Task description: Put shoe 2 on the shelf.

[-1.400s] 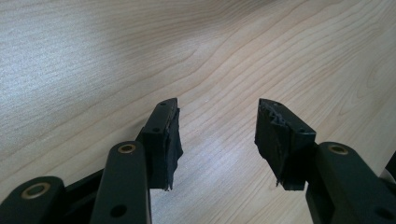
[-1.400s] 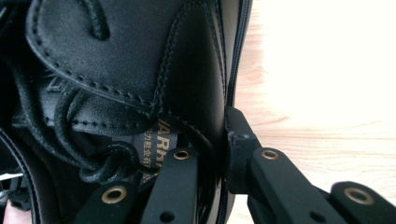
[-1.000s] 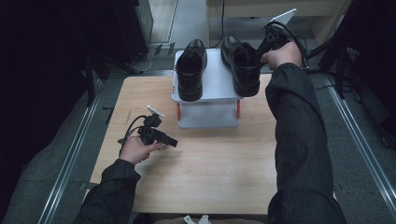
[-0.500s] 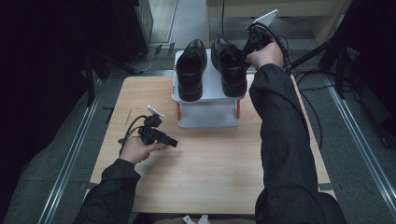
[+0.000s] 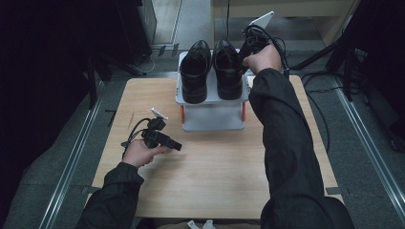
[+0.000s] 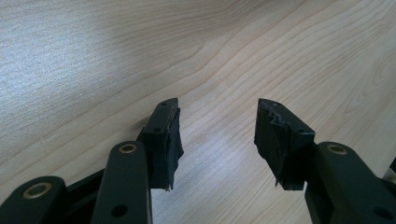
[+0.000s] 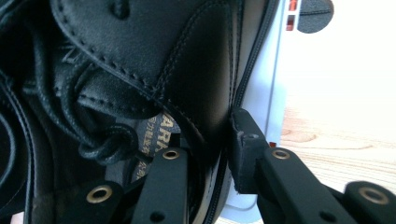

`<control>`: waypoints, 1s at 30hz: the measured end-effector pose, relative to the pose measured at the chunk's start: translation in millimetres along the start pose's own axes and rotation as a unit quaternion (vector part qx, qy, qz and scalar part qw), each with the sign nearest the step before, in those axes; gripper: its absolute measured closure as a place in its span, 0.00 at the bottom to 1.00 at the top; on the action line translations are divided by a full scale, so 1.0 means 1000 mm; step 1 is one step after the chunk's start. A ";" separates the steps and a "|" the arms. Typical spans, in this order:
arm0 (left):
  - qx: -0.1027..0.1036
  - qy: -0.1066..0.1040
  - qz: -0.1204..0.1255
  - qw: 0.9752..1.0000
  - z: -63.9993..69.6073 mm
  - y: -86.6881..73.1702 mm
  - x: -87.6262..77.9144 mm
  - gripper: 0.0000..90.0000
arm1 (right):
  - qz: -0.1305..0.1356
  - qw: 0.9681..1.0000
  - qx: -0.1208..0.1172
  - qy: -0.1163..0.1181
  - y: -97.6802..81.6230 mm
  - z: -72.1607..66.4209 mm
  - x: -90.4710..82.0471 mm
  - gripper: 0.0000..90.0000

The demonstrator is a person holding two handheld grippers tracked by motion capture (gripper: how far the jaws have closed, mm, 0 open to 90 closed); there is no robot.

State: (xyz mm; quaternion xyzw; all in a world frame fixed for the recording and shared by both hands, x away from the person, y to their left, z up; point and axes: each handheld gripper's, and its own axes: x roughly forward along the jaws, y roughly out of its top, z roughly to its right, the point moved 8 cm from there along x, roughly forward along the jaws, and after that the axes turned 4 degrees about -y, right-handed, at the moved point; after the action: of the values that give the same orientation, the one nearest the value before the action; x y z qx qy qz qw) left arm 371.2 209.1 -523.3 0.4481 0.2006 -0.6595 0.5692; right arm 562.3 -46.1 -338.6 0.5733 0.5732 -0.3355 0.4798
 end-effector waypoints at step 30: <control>-0.007 0.007 -0.001 1.000 -0.003 0.000 0.001 0.54 | 0.013 0.999 -0.026 0.042 -0.010 -0.018 -0.010 0.68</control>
State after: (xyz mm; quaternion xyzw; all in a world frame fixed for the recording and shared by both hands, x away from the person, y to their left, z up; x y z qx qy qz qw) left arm 372.2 211.0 -525.6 0.4486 0.2096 -0.6555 0.5702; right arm 548.2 -34.1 -325.3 0.5820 0.5937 -0.2897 0.4742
